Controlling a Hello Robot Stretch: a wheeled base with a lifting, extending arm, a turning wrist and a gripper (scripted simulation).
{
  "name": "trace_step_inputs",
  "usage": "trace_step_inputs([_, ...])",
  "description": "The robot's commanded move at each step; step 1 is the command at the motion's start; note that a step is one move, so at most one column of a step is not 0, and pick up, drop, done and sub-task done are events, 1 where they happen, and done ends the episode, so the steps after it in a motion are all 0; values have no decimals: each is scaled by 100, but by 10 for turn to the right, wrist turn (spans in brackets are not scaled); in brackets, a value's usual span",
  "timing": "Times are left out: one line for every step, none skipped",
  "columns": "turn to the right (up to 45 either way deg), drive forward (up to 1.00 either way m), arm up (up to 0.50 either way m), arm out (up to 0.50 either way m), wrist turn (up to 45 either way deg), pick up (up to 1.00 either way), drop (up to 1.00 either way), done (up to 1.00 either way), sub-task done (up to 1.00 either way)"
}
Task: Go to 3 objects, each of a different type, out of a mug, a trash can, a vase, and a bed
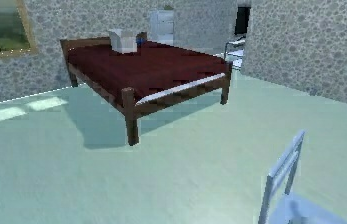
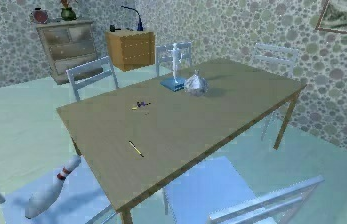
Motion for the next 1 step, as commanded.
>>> trace_step_inputs([-240, 0, 0, 0, 0, 0, 0, 0, 0])
